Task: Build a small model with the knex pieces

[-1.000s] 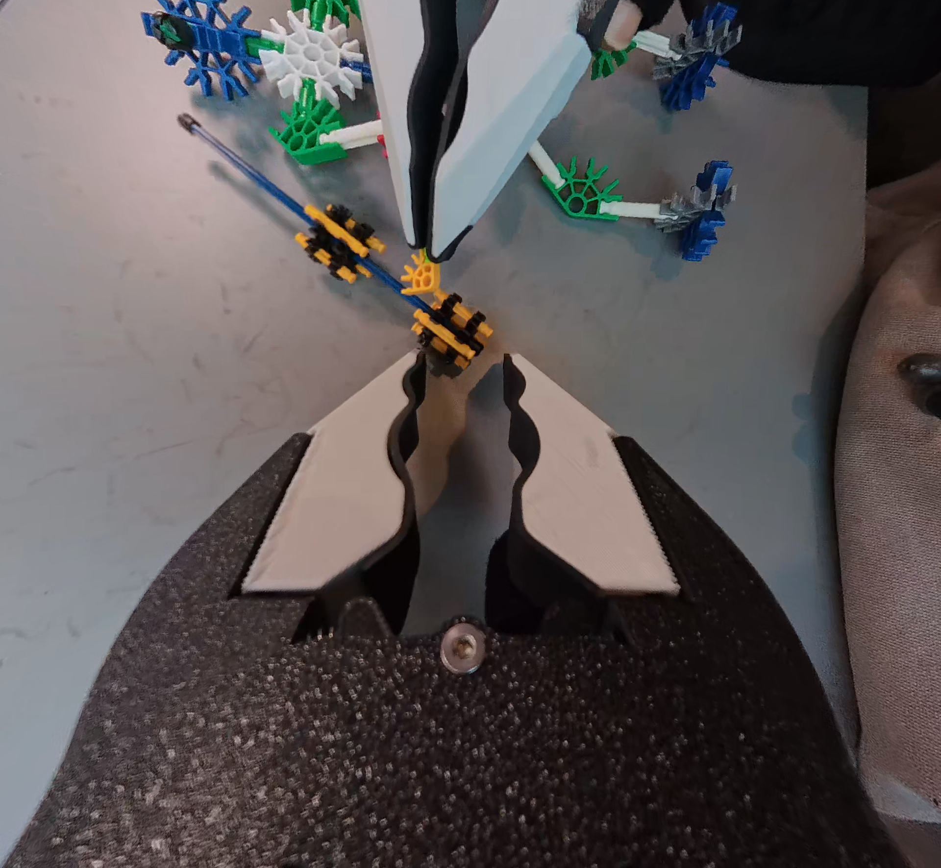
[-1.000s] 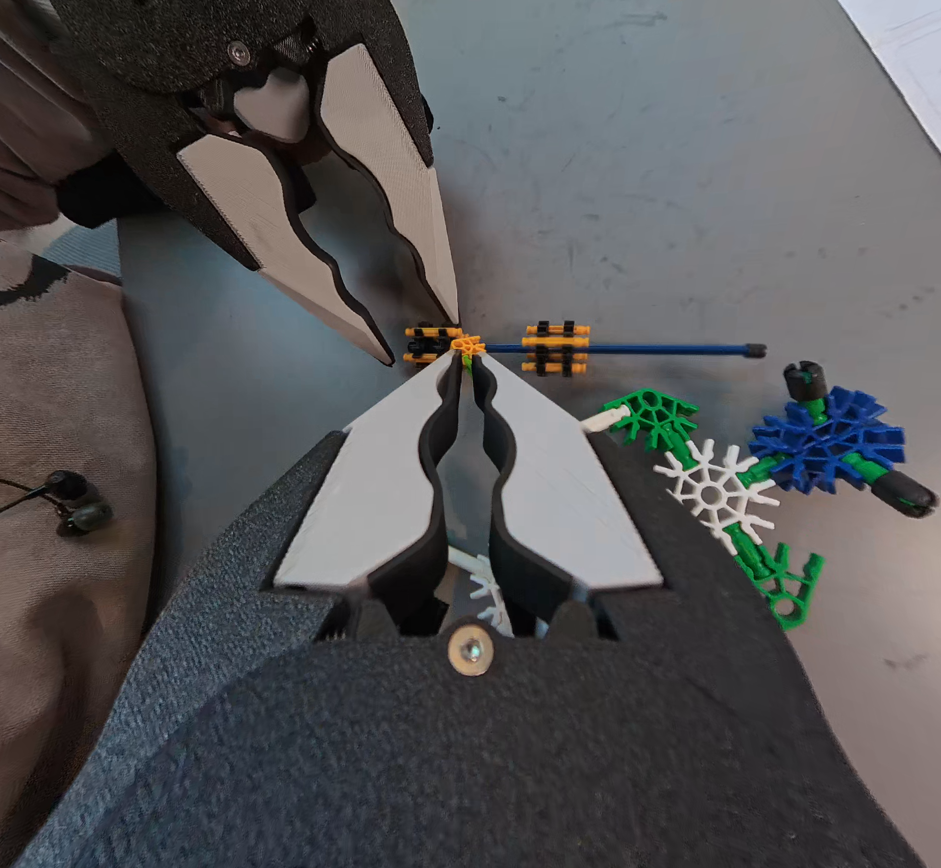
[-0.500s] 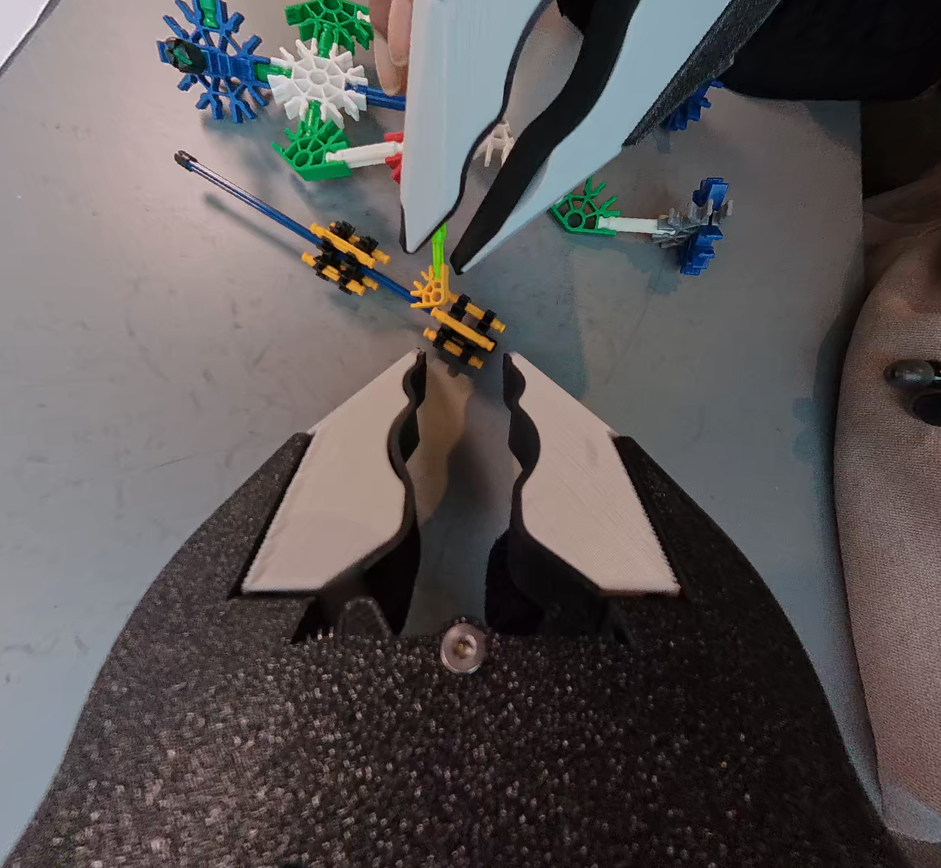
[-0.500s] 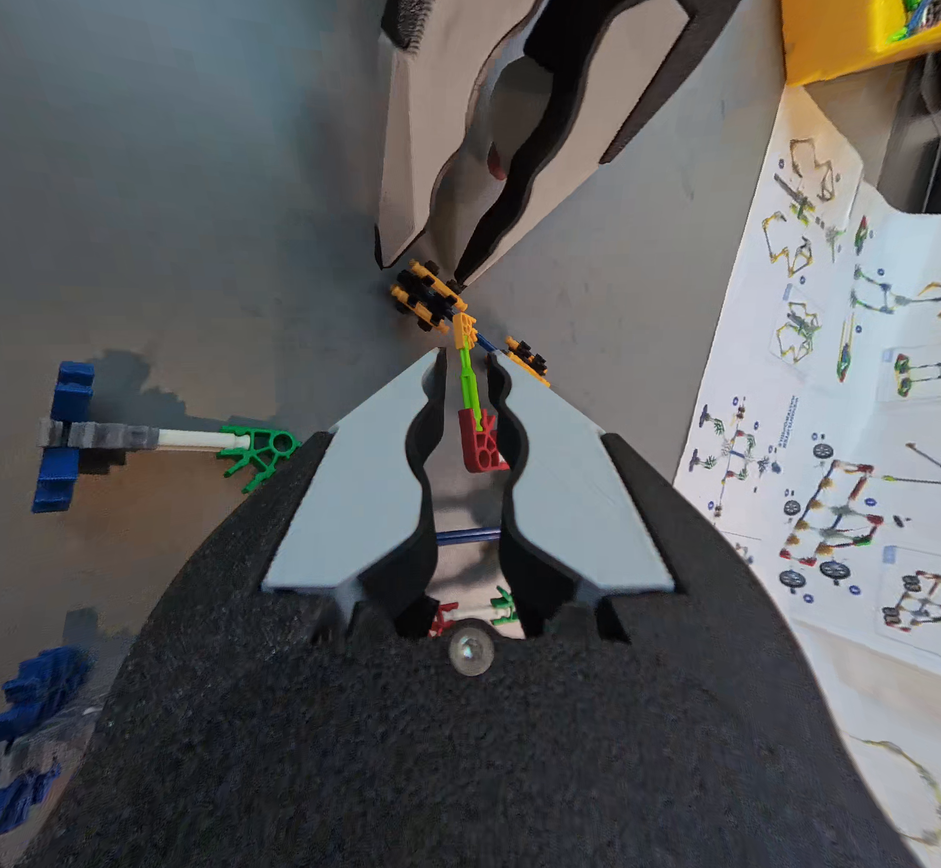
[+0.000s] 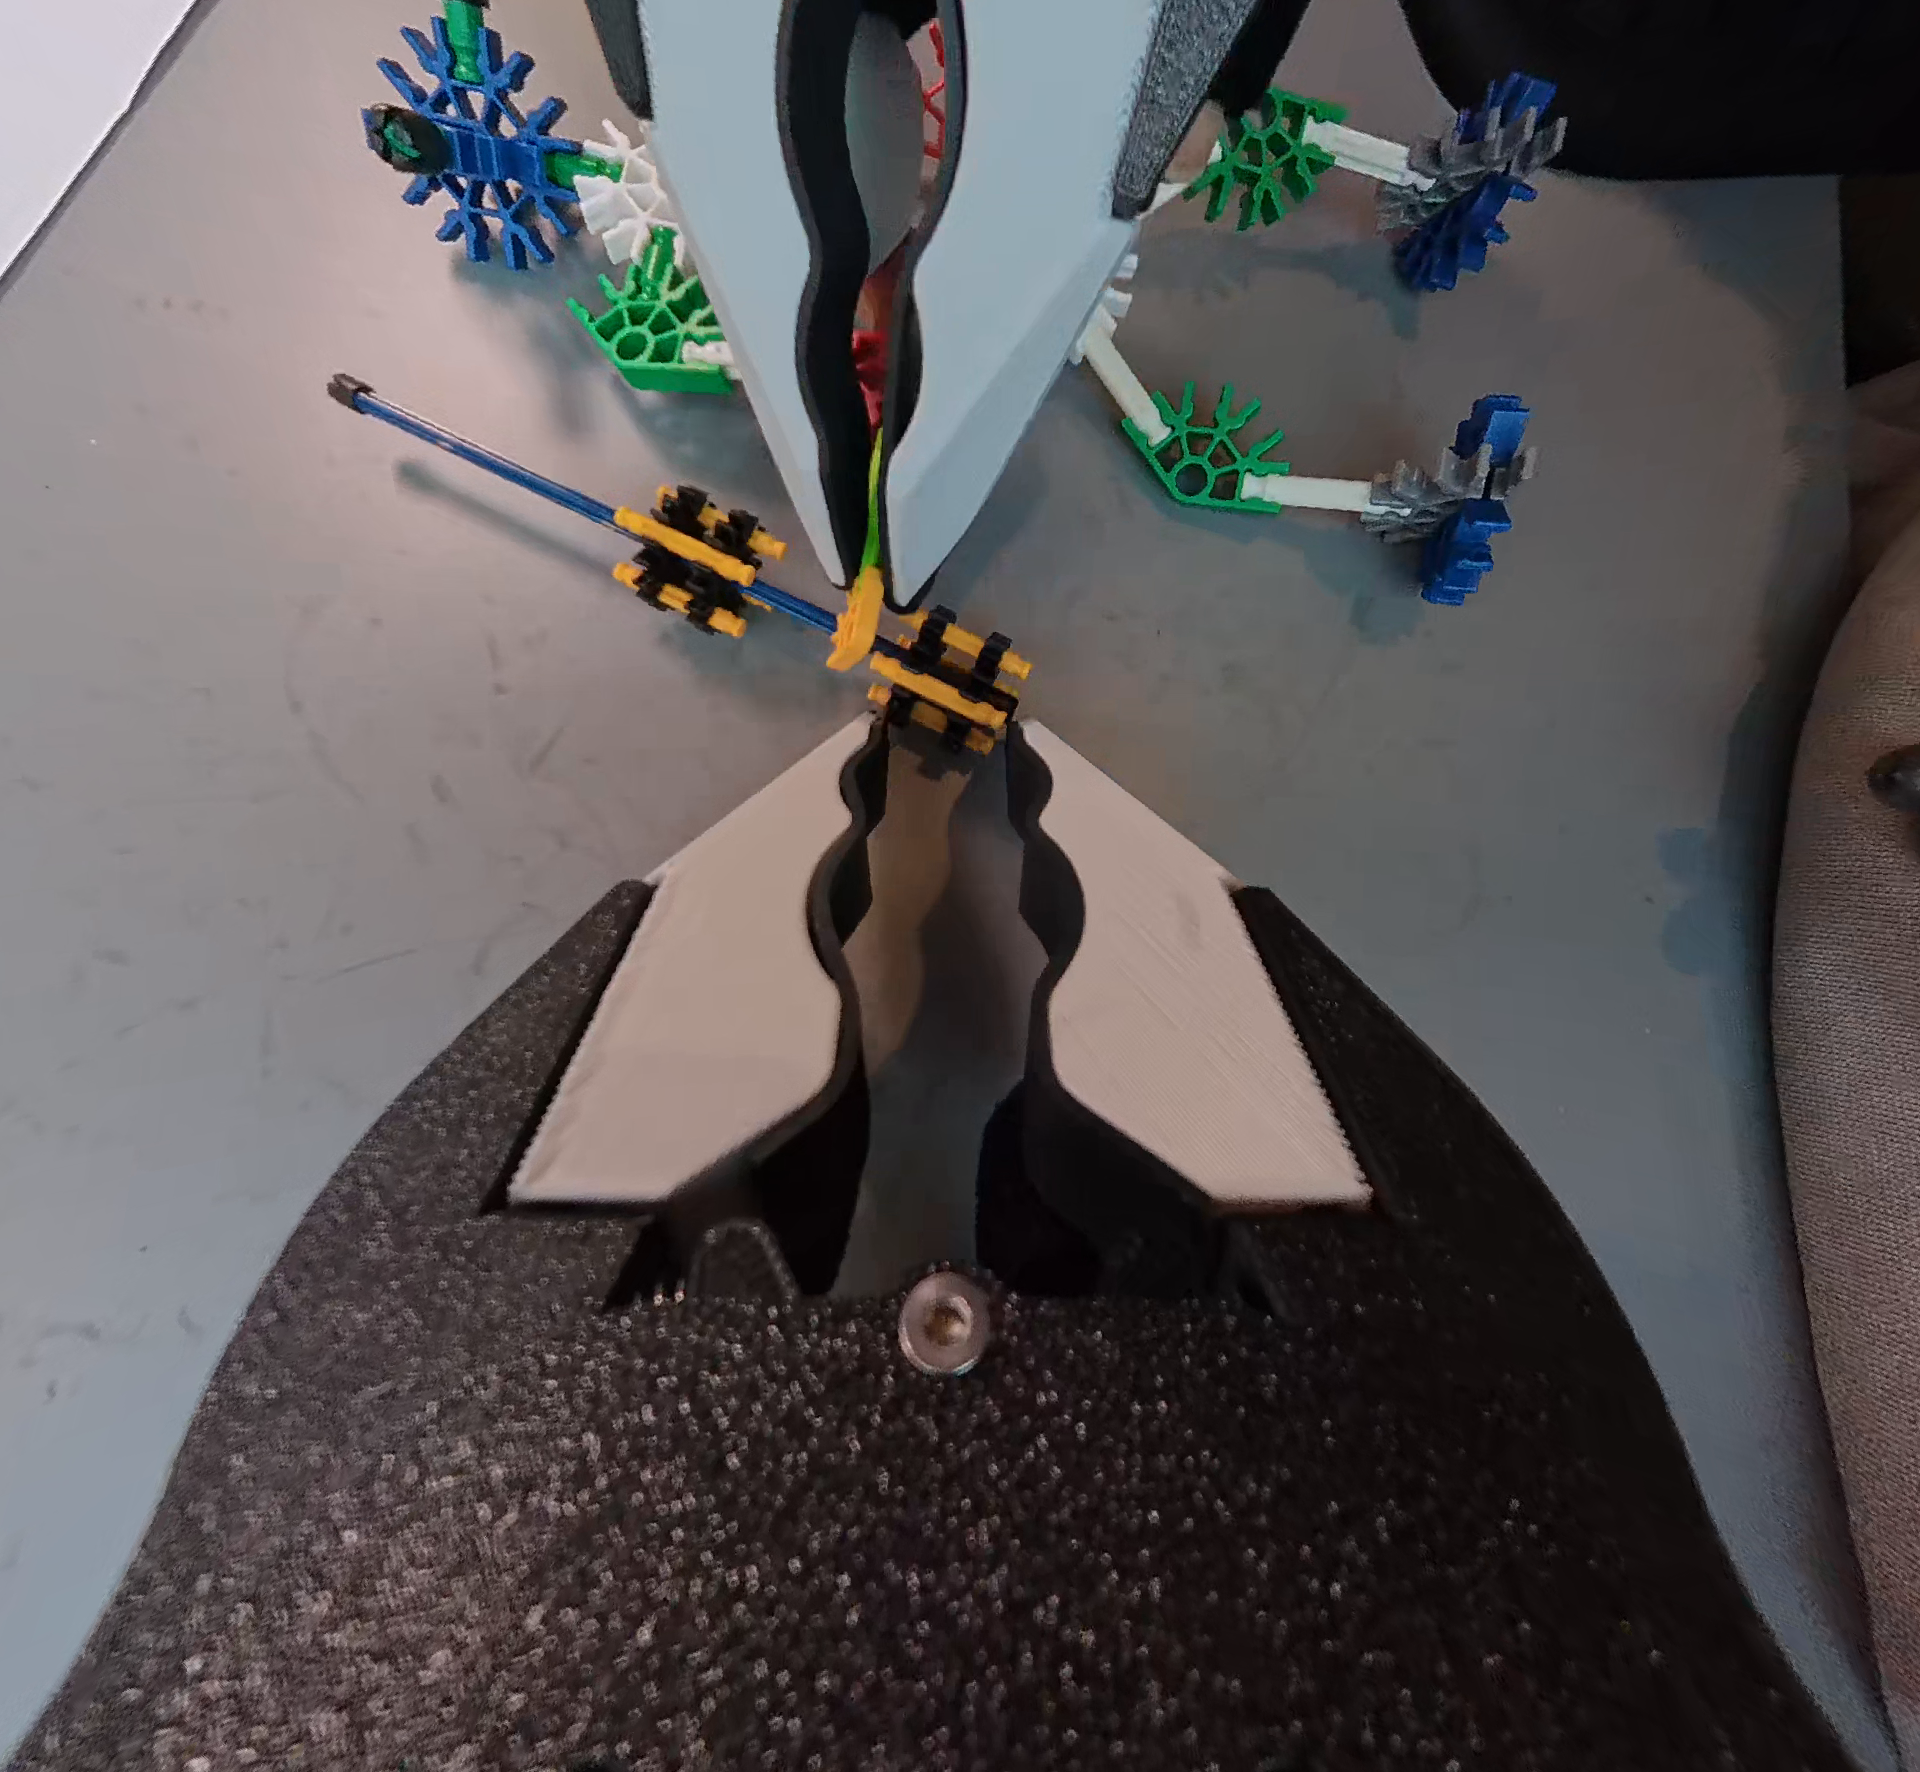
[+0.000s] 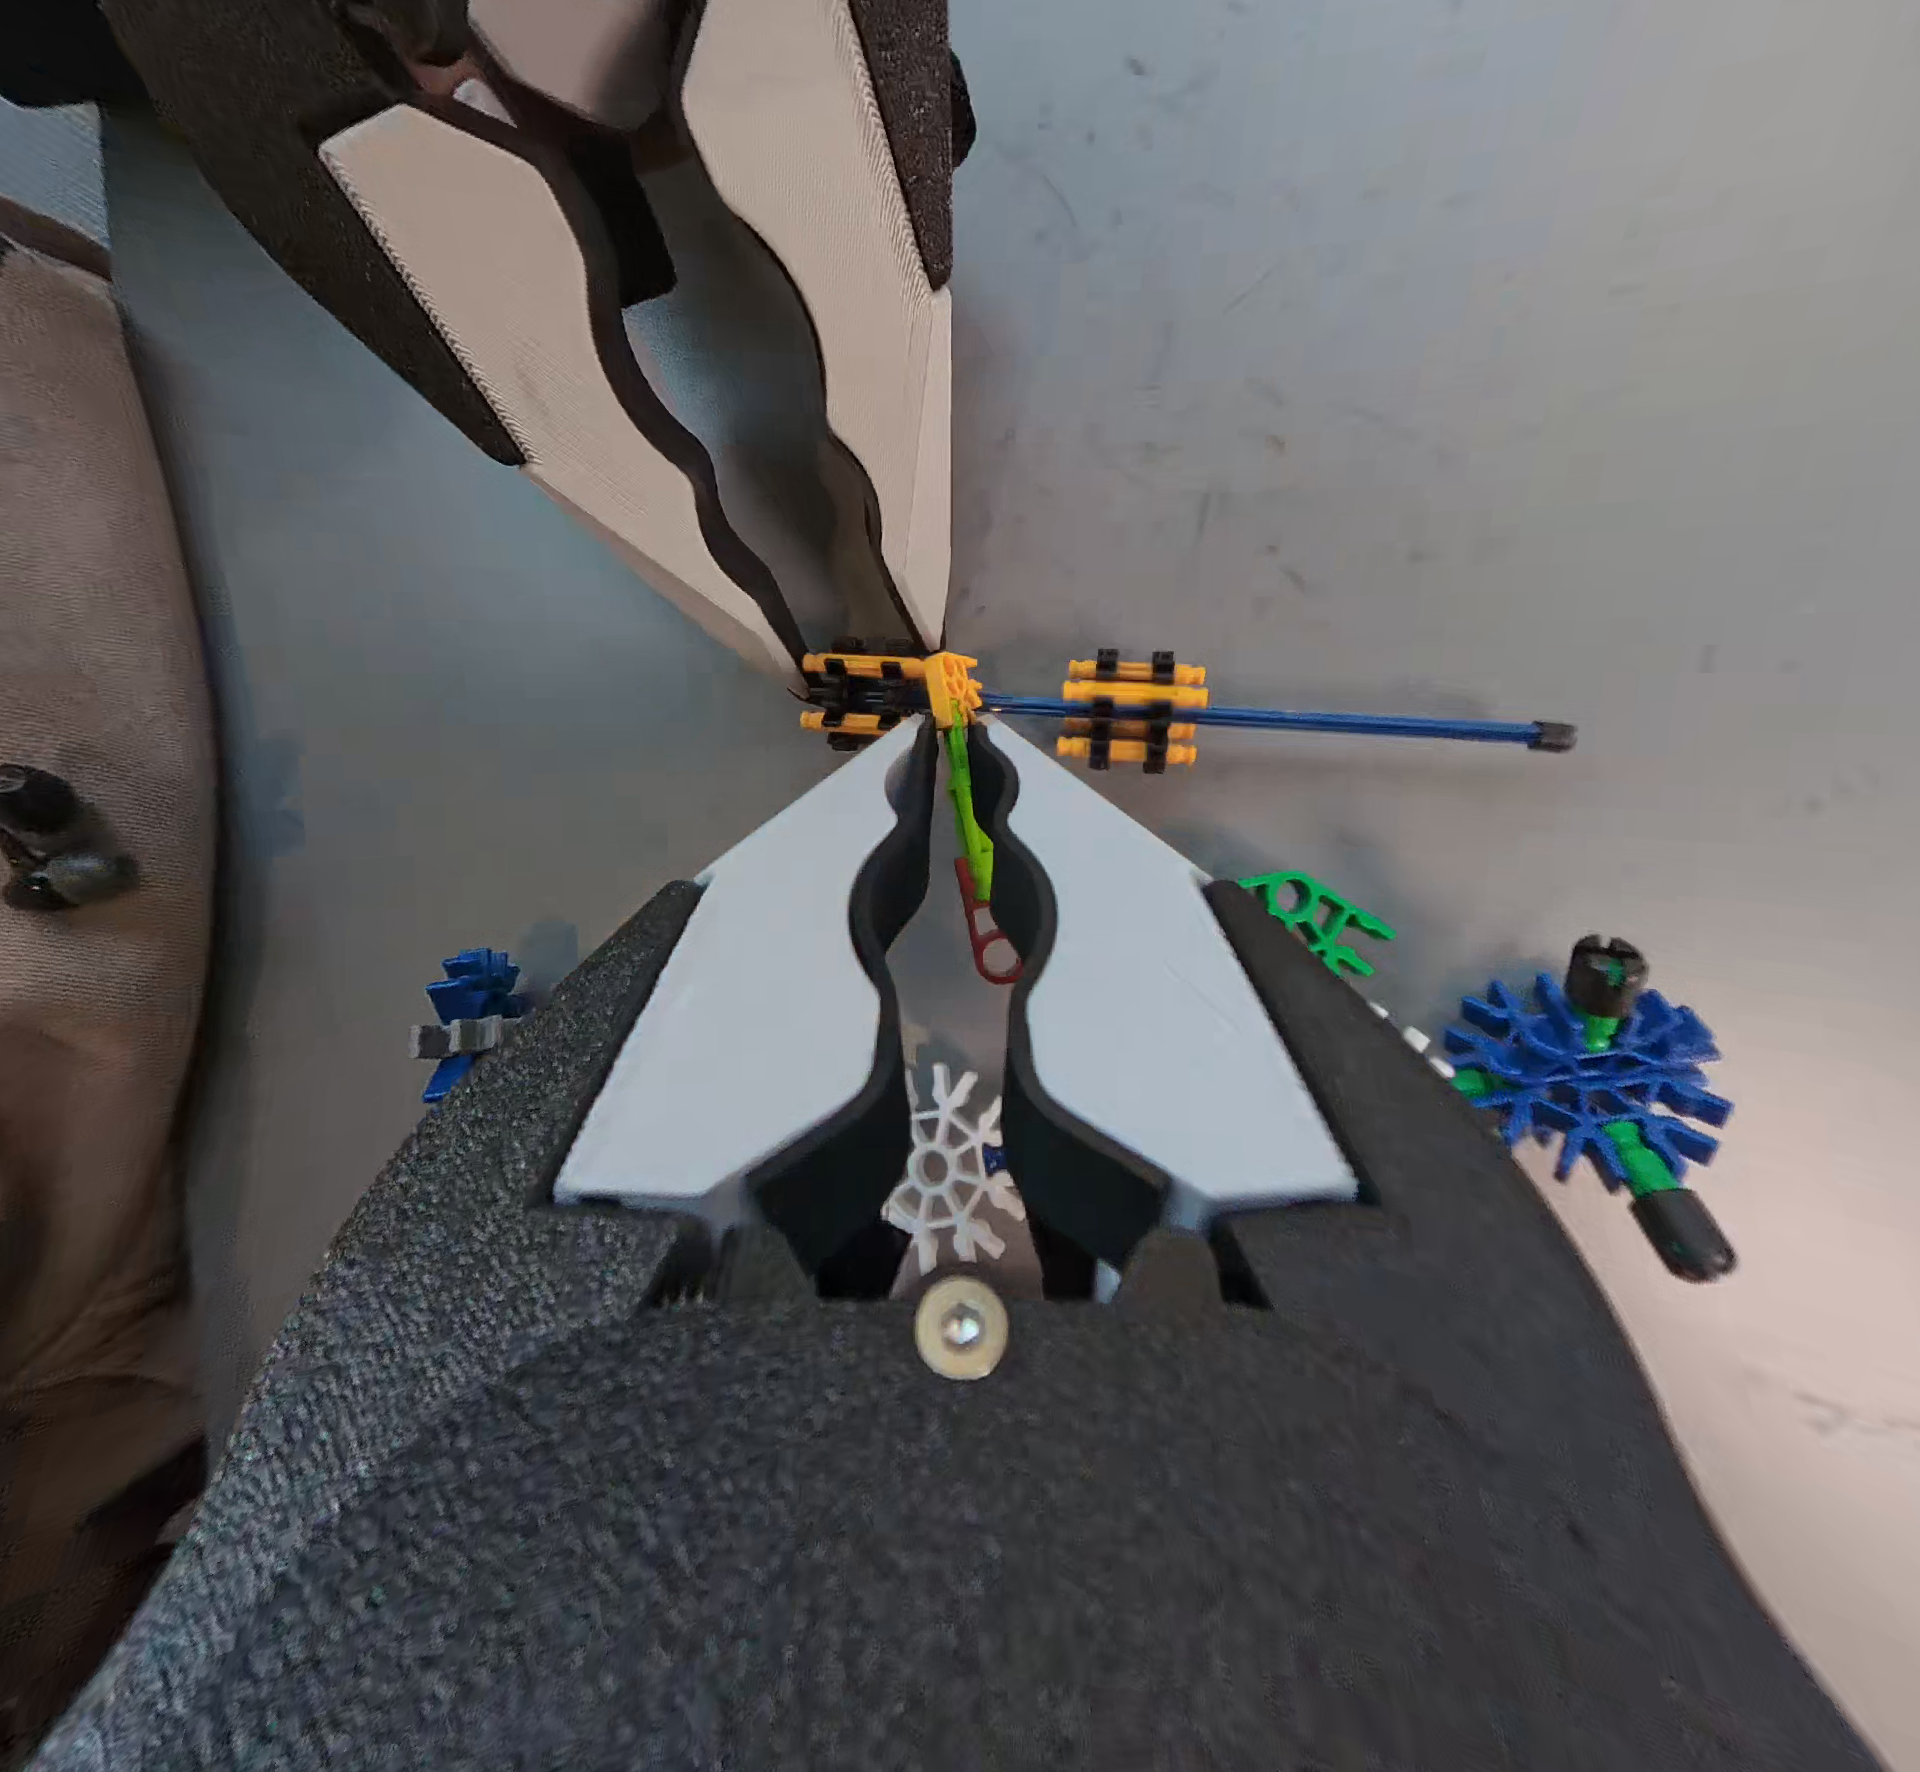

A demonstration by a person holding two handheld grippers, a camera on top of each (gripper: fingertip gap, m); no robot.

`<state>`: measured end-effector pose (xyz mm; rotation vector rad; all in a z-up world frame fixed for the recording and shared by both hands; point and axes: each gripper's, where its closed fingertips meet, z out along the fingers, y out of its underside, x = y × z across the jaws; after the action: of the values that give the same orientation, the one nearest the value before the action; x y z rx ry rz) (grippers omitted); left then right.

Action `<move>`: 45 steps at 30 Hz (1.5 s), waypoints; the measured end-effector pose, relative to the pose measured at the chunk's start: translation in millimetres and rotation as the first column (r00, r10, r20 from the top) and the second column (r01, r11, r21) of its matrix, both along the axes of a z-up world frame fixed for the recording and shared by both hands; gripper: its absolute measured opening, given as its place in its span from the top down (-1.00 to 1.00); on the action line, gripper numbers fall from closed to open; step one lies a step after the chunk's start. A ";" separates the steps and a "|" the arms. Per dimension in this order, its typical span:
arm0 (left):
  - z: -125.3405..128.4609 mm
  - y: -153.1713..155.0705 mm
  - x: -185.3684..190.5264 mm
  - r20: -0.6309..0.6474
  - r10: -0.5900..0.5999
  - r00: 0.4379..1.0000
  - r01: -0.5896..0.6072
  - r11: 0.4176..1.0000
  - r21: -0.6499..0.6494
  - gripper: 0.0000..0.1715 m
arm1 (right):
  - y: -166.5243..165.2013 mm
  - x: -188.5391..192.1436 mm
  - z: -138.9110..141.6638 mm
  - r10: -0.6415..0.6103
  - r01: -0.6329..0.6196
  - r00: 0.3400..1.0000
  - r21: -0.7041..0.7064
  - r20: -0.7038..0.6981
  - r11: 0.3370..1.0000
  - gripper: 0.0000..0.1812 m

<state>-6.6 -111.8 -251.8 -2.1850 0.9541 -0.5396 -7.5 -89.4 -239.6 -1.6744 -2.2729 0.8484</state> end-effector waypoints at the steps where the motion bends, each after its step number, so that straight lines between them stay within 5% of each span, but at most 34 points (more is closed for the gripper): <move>1: -1.8 -0.2 -0.3 -0.010 -0.001 1.000 0.001 1.000 -0.001 0.75 | -0.6 0.3 -0.9 -0.013 0.013 1.000 -0.029 0.017 0.999 0.95; 8: -2.4 -0.3 0.1 -0.028 -0.004 1.000 0.004 1.000 0.015 0.75 | -1.0 0.5 -3.1 -0.098 0.124 0.987 -0.219 0.125 0.968 0.93; 12: -2.6 0.5 -0.5 -0.031 0.000 1.000 0.001 1.000 0.020 0.75 | -0.1 -2.3 4.0 -0.061 0.075 0.995 -0.203 0.075 0.976 0.89; 16: -2.6 0.8 -0.7 -0.029 -0.001 1.000 0.001 1.000 0.022 0.76 | 1.9 -3.4 13.9 0.136 -0.132 0.989 0.068 -0.055 0.989 0.86; 19: -2.6 0.8 -0.9 -0.027 -0.003 1.000 0.004 1.000 0.022 0.76 | 8.8 -2.7 7.6 0.340 -0.295 0.939 0.394 -0.049 0.871 0.87; 23: -2.8 1.1 -0.9 -0.034 -0.009 0.999 0.010 0.999 0.032 0.75 | 1.9 -6.9 3.3 0.469 -0.394 0.883 0.517 -0.017 0.760 0.90; 28: -3.0 2.3 -3.1 -0.038 -0.002 0.999 0.003 0.999 0.036 0.76 | 1.5 -9.0 2.0 0.417 -0.380 0.909 0.407 -0.003 0.831 0.96; 33: -3.2 2.2 -3.0 -0.047 -0.008 0.999 0.010 0.999 0.045 0.75 | -3.6 -9.1 3.6 0.230 -0.231 0.973 0.042 0.025 0.972 0.97; 39: -3.0 2.3 -3.1 -0.038 -0.006 0.999 0.007 0.999 0.041 0.76 | -1.9 -8.8 3.1 0.136 -0.116 0.982 -0.147 0.128 0.982 0.96; 45: -2.9 2.0 -3.1 -0.027 0.000 1.000 0.000 1.000 0.027 0.76 | -1.5 -8.2 2.6 0.104 -0.077 0.981 -0.161 0.162 0.984 0.95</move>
<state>-9.7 -109.8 -254.7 -2.1734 0.9702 -0.4962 -15.7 -90.9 -237.0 -1.7821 -2.4706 0.9578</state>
